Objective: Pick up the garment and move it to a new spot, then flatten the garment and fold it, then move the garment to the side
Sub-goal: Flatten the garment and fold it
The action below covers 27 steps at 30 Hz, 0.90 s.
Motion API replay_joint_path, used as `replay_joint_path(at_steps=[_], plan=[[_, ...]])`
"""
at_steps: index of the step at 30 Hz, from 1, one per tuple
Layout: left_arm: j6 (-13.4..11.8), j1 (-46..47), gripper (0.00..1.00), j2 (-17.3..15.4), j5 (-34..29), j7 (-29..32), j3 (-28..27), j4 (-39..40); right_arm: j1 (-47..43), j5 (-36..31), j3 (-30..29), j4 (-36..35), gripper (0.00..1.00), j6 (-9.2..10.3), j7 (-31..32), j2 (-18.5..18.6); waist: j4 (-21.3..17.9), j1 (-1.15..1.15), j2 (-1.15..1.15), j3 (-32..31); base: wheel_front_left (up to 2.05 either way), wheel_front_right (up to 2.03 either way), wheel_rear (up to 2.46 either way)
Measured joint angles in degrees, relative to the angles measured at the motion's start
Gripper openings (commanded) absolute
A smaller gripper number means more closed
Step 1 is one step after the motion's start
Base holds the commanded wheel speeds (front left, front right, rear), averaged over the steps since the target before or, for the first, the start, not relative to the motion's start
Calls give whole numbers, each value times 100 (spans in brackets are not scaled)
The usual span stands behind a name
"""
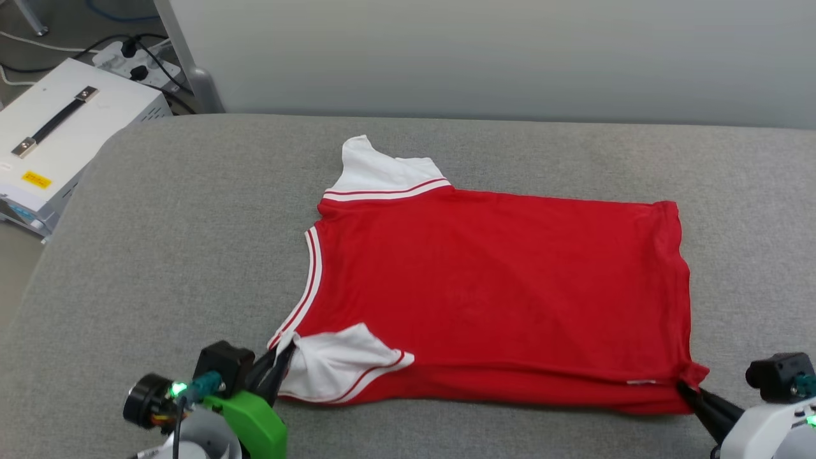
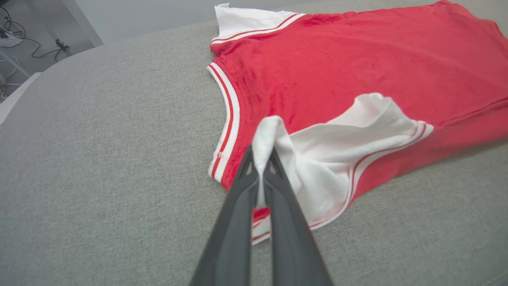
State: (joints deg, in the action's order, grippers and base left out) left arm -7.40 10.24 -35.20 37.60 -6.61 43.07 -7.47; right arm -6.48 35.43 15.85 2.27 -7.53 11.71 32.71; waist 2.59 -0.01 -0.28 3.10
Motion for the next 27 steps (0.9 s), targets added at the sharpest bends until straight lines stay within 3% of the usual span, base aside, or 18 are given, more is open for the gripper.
replay_joint_path(at_steps=[13,21,27], plan=[[810,1756,0,338,-238,85,22,-1340,1197,24,-175,107,0,0,269,-152,-201,0,0,761,0,0,0],[1148,2223,0,827,-265,-98,165,-2629,1688,73,71,684,0,0,266,-181,-275,0,0,1290,0,0,0],[1292,2360,0,1017,-223,-357,254,-3284,1764,125,283,928,0,0,132,-210,-307,0,0,1387,0,0,0]])
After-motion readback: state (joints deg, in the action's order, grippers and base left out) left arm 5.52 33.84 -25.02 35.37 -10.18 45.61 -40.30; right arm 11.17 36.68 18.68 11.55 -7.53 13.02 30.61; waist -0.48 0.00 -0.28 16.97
